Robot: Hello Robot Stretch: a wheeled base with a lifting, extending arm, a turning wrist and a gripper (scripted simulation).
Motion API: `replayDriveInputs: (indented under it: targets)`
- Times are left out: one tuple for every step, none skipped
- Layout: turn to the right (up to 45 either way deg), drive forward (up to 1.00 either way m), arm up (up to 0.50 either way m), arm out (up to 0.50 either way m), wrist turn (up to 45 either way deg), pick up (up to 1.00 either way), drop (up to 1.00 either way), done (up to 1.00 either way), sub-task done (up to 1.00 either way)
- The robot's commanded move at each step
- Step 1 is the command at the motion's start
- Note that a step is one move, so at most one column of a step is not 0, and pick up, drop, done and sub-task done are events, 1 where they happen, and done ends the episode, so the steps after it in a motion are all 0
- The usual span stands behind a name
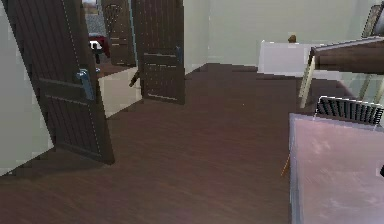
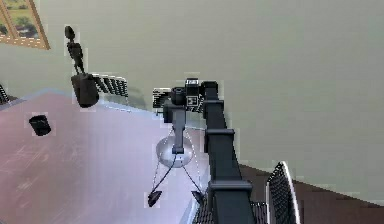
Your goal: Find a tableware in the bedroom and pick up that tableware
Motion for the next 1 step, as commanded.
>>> replayDriveInputs:
  targets:
    - [0.0, 0.0, 0.0, 0.0, 45.0, 0.0, 0.0, 0.0, 0.0]
